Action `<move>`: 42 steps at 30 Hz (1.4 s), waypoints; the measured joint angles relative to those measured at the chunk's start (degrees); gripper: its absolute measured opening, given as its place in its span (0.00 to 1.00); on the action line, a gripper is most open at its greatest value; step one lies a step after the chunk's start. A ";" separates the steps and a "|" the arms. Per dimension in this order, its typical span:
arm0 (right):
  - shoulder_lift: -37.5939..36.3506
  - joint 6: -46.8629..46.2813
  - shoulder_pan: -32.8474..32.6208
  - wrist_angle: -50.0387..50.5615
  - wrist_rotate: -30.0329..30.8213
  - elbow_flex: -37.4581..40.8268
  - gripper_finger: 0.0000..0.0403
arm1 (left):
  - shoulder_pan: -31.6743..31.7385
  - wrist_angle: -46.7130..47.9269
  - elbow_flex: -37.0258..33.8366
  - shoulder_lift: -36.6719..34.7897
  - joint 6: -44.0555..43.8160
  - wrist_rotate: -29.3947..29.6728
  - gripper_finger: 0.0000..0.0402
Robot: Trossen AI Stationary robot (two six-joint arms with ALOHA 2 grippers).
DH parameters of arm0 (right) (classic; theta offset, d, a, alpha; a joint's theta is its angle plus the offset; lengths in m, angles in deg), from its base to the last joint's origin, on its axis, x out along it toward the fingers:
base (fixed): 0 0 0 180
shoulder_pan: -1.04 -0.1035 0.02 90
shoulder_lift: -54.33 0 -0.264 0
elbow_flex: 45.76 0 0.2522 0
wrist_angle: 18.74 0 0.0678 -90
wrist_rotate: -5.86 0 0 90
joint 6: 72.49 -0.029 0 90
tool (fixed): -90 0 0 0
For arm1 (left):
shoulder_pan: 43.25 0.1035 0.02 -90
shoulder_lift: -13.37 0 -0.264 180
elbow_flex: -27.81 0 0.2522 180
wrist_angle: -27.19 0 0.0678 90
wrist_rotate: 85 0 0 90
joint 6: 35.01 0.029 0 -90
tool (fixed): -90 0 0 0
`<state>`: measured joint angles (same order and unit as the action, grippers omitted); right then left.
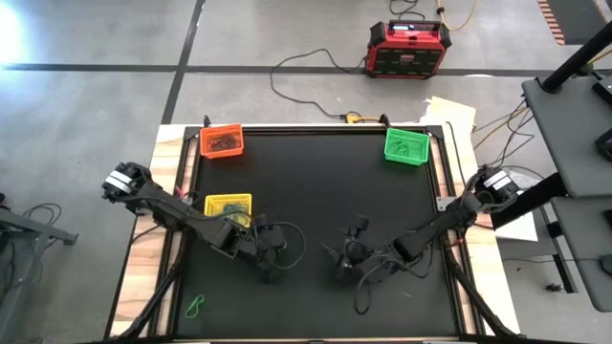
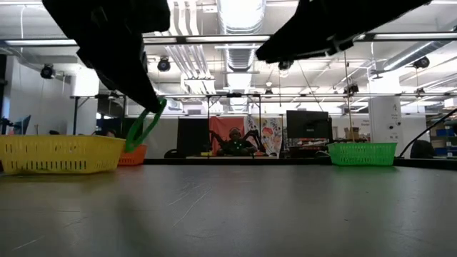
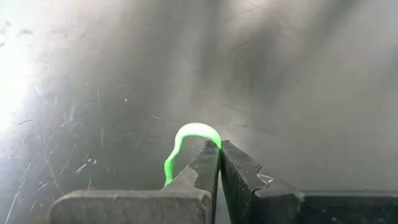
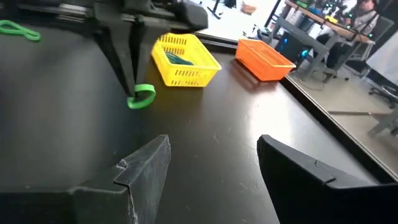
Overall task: Sort rubber bands into baskets
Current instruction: Put the green rubber band into the green bin
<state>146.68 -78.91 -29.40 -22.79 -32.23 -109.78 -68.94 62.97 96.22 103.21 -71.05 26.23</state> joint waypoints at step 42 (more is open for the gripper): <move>-6.57 -0.71 1.04 12.57 5.57 0.17 0.58 | 11.04 30.92 8.23 -17.98 -6.99 6.85 0.00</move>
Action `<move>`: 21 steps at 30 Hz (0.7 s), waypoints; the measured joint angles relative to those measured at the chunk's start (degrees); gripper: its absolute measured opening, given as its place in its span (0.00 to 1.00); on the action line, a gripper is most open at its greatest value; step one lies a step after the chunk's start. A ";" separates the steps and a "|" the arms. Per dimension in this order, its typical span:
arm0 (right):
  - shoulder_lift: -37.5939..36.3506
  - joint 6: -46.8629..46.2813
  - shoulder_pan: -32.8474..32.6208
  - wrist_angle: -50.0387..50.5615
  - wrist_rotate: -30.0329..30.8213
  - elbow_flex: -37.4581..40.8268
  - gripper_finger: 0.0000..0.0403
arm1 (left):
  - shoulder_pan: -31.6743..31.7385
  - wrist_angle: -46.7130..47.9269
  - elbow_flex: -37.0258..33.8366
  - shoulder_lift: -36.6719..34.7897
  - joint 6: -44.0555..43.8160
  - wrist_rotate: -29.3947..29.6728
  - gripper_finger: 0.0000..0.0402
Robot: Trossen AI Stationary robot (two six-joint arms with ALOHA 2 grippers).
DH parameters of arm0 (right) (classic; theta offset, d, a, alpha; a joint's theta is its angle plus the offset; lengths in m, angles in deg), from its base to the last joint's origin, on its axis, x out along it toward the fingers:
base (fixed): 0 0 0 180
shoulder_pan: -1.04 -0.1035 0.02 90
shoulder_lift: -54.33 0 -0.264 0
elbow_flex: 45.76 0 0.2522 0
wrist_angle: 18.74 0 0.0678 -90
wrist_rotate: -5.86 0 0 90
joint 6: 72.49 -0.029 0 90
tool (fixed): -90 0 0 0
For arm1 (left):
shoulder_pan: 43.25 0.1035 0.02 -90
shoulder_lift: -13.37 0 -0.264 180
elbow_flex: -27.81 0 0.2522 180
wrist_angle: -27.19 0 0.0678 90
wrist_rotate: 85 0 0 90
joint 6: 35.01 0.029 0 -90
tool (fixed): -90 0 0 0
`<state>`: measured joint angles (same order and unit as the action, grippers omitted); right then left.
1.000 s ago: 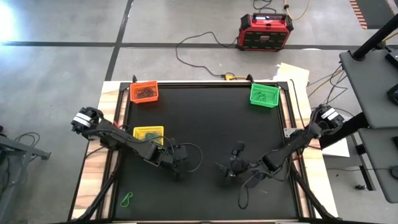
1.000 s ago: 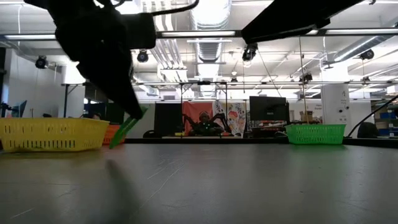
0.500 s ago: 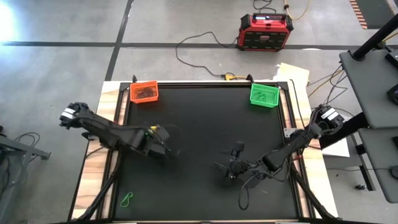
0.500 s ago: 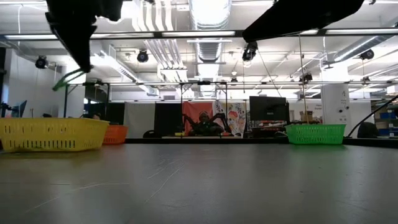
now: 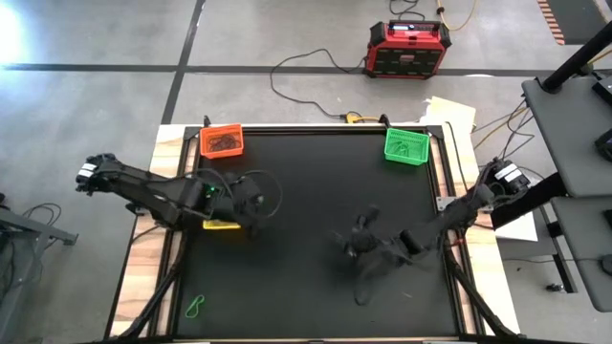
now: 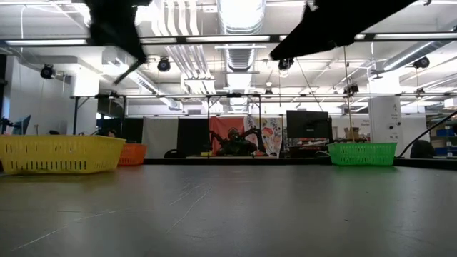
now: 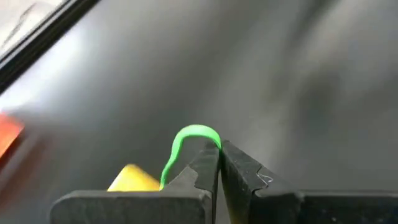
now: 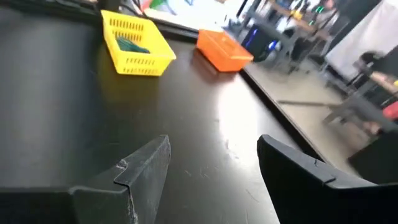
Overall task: Sort rubber bands into baskets
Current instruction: Put the green rubber band into the green bin
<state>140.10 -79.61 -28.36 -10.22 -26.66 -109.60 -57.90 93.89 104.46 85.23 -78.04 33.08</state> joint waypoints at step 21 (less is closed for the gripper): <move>-9.50 11.11 22.67 6.37 -14.00 2.25 0.58 | 31.03 -57.11 -2.04 24.01 42.98 -29.84 0.00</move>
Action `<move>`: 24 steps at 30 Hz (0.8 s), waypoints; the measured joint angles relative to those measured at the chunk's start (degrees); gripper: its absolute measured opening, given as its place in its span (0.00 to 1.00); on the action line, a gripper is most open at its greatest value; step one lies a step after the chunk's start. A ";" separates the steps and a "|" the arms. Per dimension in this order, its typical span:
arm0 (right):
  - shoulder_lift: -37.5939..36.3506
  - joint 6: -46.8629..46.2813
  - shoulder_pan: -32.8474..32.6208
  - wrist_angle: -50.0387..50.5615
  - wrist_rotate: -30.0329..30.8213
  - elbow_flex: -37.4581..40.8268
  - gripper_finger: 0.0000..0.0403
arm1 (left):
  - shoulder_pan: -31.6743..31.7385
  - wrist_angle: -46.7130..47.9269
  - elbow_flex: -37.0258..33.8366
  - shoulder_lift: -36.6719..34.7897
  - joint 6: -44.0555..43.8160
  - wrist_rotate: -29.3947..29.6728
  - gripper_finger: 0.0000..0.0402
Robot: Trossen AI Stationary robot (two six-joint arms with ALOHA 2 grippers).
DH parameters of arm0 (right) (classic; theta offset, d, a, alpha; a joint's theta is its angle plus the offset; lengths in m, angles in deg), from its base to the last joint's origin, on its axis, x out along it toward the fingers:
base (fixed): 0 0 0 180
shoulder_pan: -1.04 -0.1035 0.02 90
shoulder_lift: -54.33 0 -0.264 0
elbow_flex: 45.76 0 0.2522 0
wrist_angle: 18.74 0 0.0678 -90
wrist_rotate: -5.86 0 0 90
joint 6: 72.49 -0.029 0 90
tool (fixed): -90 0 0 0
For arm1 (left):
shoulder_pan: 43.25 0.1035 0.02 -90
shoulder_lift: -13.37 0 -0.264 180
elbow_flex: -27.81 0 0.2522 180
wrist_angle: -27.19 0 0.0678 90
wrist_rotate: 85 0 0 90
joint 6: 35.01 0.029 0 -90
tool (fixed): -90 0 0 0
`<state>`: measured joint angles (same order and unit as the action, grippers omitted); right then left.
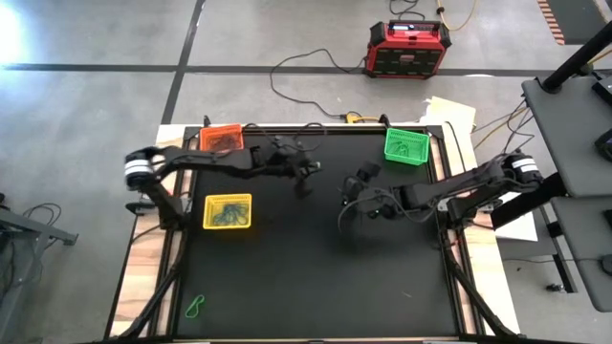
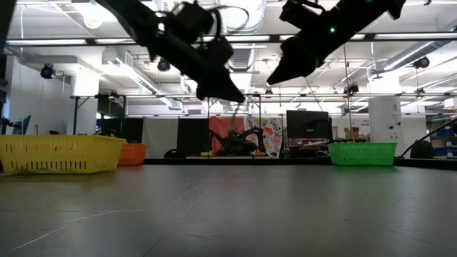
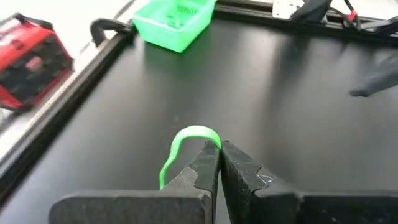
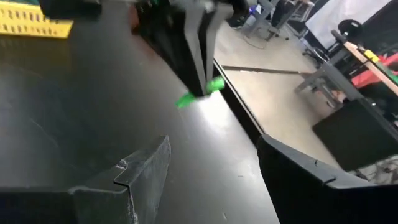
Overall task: Sort rubber bands into baskets
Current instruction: Put the green rubber band into the green bin
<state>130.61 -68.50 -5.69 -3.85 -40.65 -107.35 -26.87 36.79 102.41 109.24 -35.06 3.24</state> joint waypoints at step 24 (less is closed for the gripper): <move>0.00 -32.91 -7.63 16.05 -0.03 6.21 0.58 | -2.39 9.22 22.18 27.91 3.47 -7.71 0.01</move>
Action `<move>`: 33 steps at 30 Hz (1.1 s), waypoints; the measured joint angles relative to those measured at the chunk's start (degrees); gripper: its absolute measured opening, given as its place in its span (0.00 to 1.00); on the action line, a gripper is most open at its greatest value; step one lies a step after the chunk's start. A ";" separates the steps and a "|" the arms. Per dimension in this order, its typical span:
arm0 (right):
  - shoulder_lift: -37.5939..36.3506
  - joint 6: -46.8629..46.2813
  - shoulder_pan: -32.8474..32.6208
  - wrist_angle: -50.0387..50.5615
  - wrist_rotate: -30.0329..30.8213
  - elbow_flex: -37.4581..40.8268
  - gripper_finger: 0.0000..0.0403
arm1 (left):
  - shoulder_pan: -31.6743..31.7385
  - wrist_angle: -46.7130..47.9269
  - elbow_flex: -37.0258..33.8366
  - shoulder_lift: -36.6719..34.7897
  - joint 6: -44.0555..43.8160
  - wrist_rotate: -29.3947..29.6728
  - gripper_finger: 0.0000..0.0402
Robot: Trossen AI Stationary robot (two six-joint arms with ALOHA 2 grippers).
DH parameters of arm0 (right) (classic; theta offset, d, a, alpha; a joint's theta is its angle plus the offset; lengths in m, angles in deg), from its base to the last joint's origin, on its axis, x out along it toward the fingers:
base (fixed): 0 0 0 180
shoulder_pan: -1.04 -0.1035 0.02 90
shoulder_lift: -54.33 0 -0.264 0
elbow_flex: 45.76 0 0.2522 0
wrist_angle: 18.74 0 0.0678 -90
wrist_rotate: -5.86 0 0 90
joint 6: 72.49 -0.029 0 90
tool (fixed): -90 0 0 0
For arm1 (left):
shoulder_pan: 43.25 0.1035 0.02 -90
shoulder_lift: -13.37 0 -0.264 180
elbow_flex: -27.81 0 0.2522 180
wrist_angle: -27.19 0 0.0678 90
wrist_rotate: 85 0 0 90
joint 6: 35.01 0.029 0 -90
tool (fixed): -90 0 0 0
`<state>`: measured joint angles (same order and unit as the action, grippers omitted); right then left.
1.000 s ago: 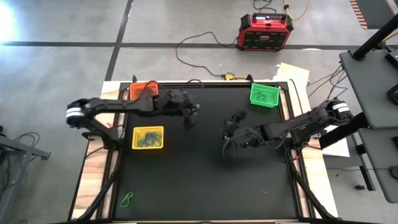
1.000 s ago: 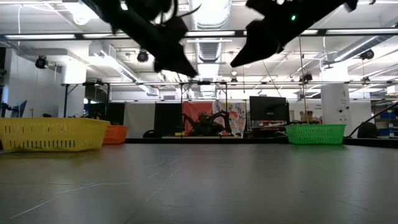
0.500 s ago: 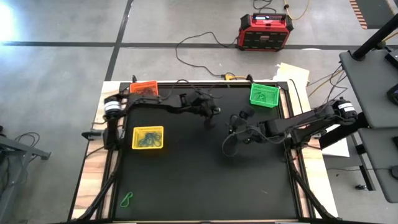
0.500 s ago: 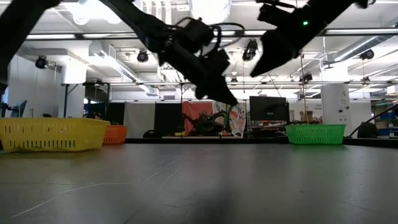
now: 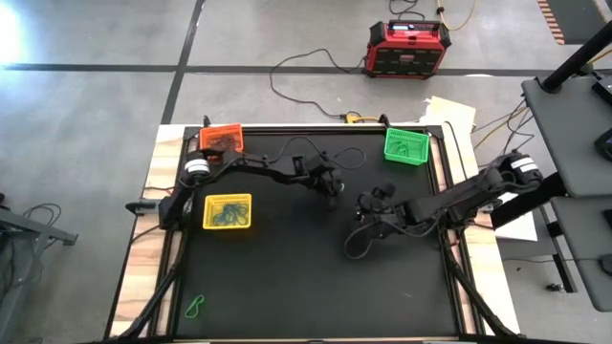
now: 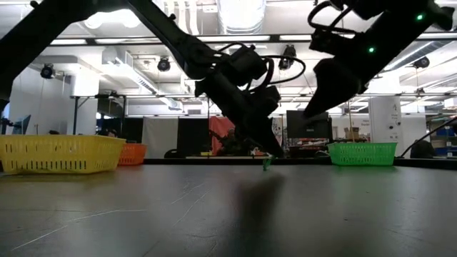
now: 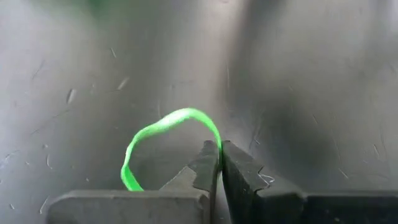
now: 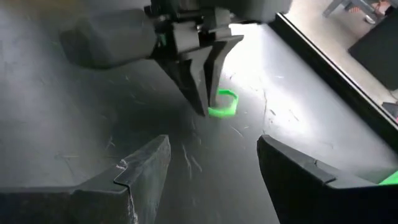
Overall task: Sort rubber bands into baskets
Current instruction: Put the green rubber band into the green bin
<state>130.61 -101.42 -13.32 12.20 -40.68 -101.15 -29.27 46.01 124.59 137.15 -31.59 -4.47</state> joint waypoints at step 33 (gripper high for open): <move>27.99 11.78 13.13 -50.51 -0.63 8.95 0.49 | -10.05 -17.25 -33.29 -30.38 -13.40 7.40 0.49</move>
<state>158.60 -89.64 -0.19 -38.31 -41.31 -92.20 -39.32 28.76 91.30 106.77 -44.99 2.93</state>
